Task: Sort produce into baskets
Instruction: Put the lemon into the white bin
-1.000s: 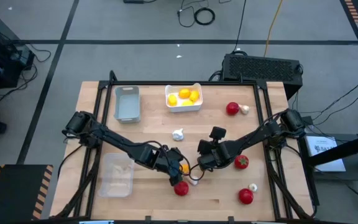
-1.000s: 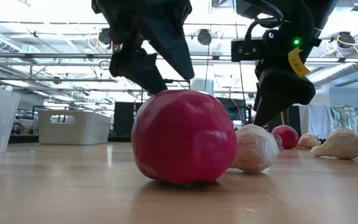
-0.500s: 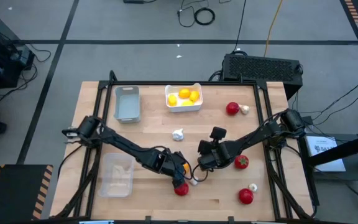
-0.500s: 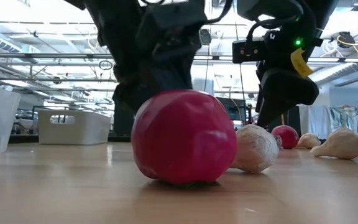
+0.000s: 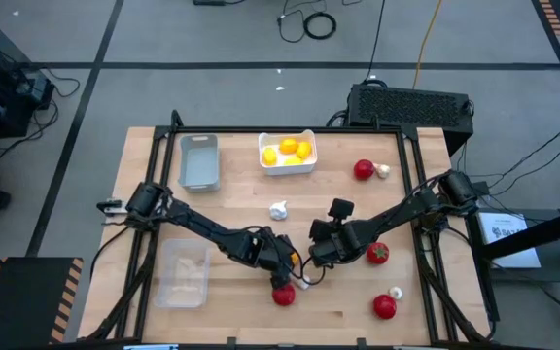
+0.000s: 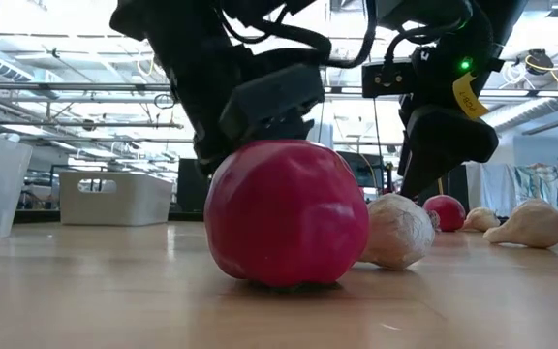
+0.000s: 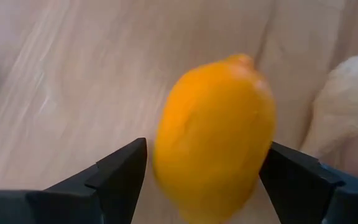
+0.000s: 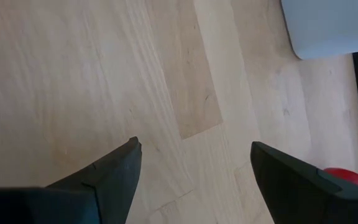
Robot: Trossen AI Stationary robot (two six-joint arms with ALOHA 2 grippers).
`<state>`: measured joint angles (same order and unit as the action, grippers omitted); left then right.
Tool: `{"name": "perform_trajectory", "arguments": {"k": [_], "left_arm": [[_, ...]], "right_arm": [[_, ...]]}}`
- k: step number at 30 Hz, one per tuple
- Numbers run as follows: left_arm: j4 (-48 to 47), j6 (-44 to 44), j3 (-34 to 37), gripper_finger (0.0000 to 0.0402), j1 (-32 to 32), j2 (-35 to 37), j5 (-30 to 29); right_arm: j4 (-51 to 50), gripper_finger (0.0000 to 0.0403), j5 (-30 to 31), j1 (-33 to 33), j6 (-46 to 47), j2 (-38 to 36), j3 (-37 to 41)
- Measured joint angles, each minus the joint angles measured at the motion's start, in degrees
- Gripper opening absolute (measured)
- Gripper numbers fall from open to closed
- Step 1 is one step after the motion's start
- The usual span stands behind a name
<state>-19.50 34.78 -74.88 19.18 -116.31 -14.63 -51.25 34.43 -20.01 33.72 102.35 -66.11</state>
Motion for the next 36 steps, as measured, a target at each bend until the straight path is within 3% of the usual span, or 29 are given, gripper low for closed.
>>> {"name": "perform_trajectory", "arguments": {"k": [6, 21, 24, 30, 36], "left_arm": [[2.2, -8.3, -0.1, 0.0297, 0.0, 0.1, -1.0], [3.2, -8.1, -0.1, 0.0296, -0.1, -2.1, -0.5], [3.3, -6.8, -0.1, 0.028, -0.1, -2.2, -0.4], [3.1, -6.7, -0.1, 0.0212, -0.2, -1.7, -0.7], [1.1, -7.0, 0.0, 0.021, -1.1, 1.3, -1.7]], "right_arm": [[0.0, 0.029, 0.0, 0.0, -0.1, 0.0, 0.0], [0.0, 0.029, 0.0, 0.0, -0.3, 0.0, 0.0], [0.0, 0.029, 0.0, 0.0, -0.3, 0.0, 0.0], [-0.1, 0.029, 0.0, 0.0, -0.3, 0.0, 0.0], [-0.3, 0.029, 0.0, 0.0, -0.3, 0.0, 0.0]]}}
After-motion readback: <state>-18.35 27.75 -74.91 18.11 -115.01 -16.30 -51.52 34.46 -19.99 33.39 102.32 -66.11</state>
